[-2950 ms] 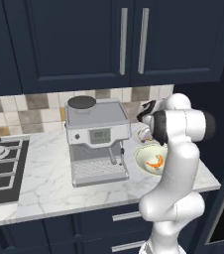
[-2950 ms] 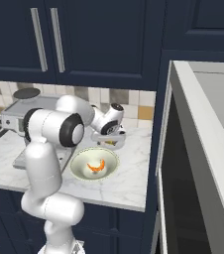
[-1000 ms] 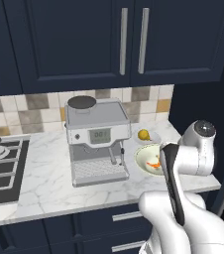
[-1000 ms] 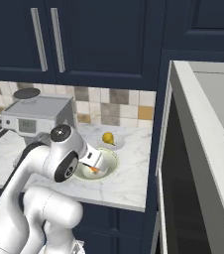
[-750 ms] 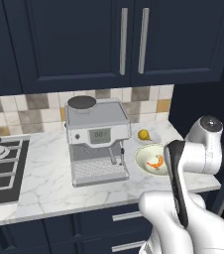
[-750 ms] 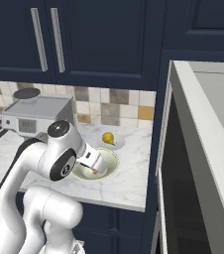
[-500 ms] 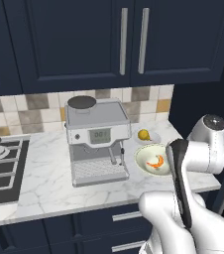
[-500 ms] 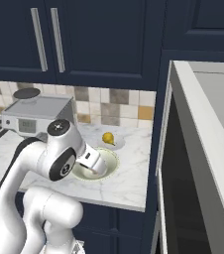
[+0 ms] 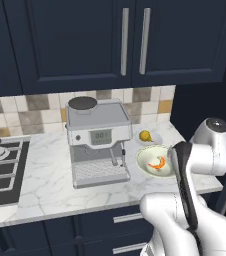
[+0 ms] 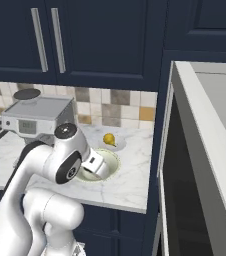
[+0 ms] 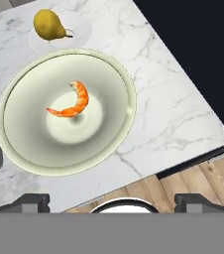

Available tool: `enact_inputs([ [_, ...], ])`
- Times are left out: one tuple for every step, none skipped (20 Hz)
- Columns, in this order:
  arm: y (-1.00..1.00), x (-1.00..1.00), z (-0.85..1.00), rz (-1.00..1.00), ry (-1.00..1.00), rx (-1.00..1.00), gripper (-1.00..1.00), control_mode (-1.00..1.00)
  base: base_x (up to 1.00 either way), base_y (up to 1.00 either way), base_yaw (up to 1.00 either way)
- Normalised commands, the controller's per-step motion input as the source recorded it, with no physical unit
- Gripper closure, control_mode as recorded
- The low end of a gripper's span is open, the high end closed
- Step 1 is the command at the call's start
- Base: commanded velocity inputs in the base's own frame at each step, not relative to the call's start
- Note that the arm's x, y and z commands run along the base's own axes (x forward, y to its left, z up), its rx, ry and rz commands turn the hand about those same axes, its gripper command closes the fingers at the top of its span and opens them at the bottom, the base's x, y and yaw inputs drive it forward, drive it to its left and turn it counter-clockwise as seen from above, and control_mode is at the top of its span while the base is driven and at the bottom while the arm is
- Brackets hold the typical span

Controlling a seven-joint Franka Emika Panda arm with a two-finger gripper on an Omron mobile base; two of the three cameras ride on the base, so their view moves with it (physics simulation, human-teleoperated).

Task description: Remove the pear from the bowl and place it on the small plate. Then place the bowl with only the shrimp in the microwave, close the door, and press the start button to microwave the shrimp.

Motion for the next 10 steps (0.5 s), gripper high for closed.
enact_inputs([
  [-0.08,0.0,-0.16,0.0,-0.01,0.02,-1.0,-1.0,0.0,0.0,0.0],
  [-0.09,0.0,-0.17,0.0,-0.02,0.03,-1.0,-1.0,0.0,0.0,0.0],
  [-0.09,0.0,-0.23,0.0,-0.02,0.01,-1.0,-1.0,0.0,0.0,0.0],
  [-0.12,0.0,-0.24,0.0,-0.02,0.01,-1.0,-1.0,0.0,0.0,0.0],
  [-0.12,0.0,-0.24,0.0,-0.03,0.02,-1.0,-1.0,0.0,0.0,0.0],
  [-0.07,0.0,-0.25,0.0,-0.03,0.02,-1.0,-1.0,0.0,0.0,0.0],
  [-0.04,0.0,-0.27,0.0,-0.04,0.02,-1.0,-1.0,0.0,0.0,0.0],
  [-0.01,0.0,-0.28,0.0,-0.03,0.02,-1.0,-1.0,0.0,0.0,0.0],
  [-0.03,0.0,-0.27,0.0,-0.06,0.04,-1.0,-1.0,0.0,0.0,0.0],
  [0.0,0.0,-0.28,0.0,-0.07,0.05,-1.0,-1.0,0.0,0.0,0.0],
])
